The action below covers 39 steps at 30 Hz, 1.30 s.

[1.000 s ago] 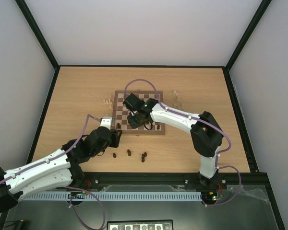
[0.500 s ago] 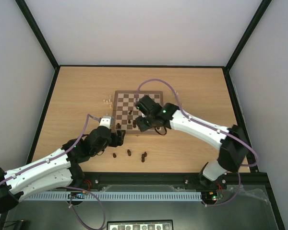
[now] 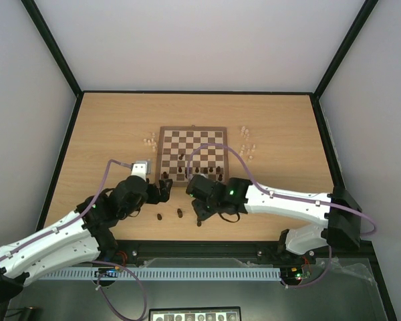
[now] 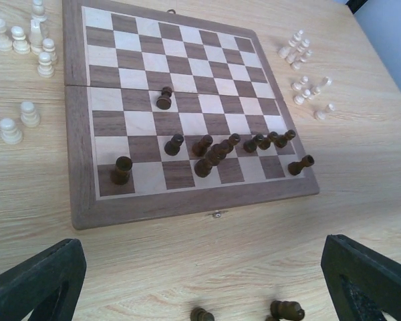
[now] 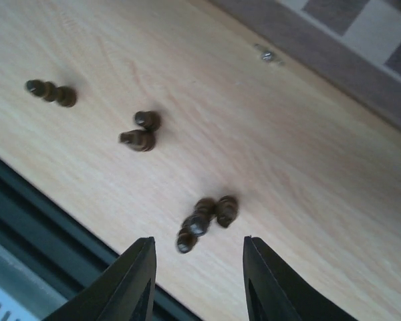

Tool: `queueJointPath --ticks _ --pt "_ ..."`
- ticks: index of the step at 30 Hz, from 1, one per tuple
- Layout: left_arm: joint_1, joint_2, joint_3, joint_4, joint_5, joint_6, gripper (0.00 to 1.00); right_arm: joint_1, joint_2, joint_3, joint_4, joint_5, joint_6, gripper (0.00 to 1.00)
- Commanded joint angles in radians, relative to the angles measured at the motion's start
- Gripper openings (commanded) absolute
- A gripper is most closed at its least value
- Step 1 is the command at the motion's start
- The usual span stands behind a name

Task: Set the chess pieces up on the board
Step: Pick up the chess piece at the center of the board.

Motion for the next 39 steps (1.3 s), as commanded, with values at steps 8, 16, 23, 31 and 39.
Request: queueJointPath --ticks 8,16,23,31,39 --pt "0.005 -0.074 0.005 -0.036 0.039 -0.027 0.99 0.088 0.157 0.018 -0.043 0.072 0.130 0.32" --pt "0.005 -0.079 0.007 -0.033 0.038 -0.023 1.00 0.088 0.207 0.039 -0.048 0.088 0.129 0.32" --pt "0.005 -0.084 0.004 -0.032 0.038 -0.024 1.00 0.088 0.234 0.040 -0.025 0.065 0.122 0.31" --pt "0.006 -0.087 0.004 -0.031 0.036 -0.023 1.00 0.088 0.243 0.031 -0.016 0.060 0.122 0.26" --pt "0.005 -0.092 0.004 -0.033 0.036 -0.025 0.99 0.088 0.261 0.035 -0.005 0.054 0.117 0.22"
